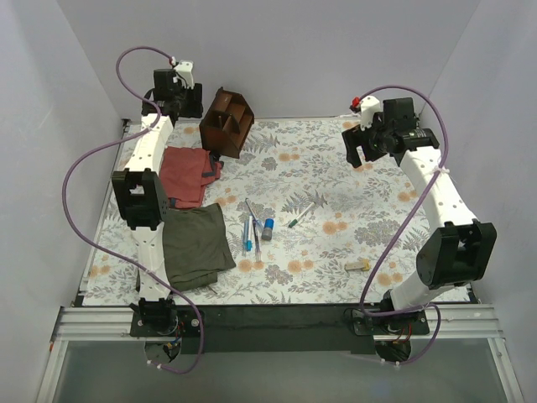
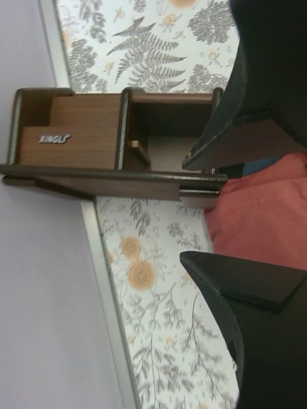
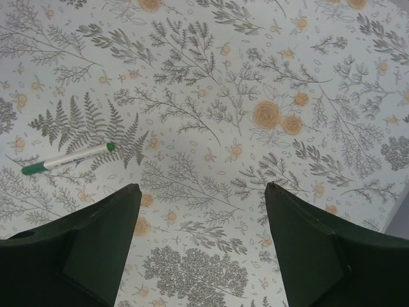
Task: Sort the stationery into containers
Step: Move the storage box to the center of the board.
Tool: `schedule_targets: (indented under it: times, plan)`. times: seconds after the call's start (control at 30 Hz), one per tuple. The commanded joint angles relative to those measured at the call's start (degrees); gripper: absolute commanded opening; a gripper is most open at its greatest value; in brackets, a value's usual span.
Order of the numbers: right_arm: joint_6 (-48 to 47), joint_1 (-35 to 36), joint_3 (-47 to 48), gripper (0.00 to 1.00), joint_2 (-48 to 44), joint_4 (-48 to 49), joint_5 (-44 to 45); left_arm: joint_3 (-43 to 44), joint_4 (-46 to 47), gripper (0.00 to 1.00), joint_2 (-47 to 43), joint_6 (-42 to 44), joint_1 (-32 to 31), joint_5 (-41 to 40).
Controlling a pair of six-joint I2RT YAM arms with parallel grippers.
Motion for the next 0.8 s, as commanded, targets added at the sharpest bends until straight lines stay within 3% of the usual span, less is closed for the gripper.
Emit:
schedule_targets:
  times: [0.0,0.07,0.6,0.77]
  plan:
    - [0.5,0.1,3.2,0.87,1.3,-2.5,-5.9,-1.0,-1.4,0.50,-0.2,-1.3,0.3,7.5]
    - [0.9,0.1,3.5,0.87,1.8,-2.7,-7.3,-0.9,-1.0,0.43,1.0,-2.2,0.3,8.3]
    - [0.9,0.1,3.4,0.85,3.9,-3.0,-7.6,2.5,1.4,0.43,7.4,-2.8,-0.6,8.5]
    - [0.7,0.1,3.6,0.84,4.2,-3.4,-6.9,2.7,3.2,0.30,8.0,0.9,-1.5,8.5]
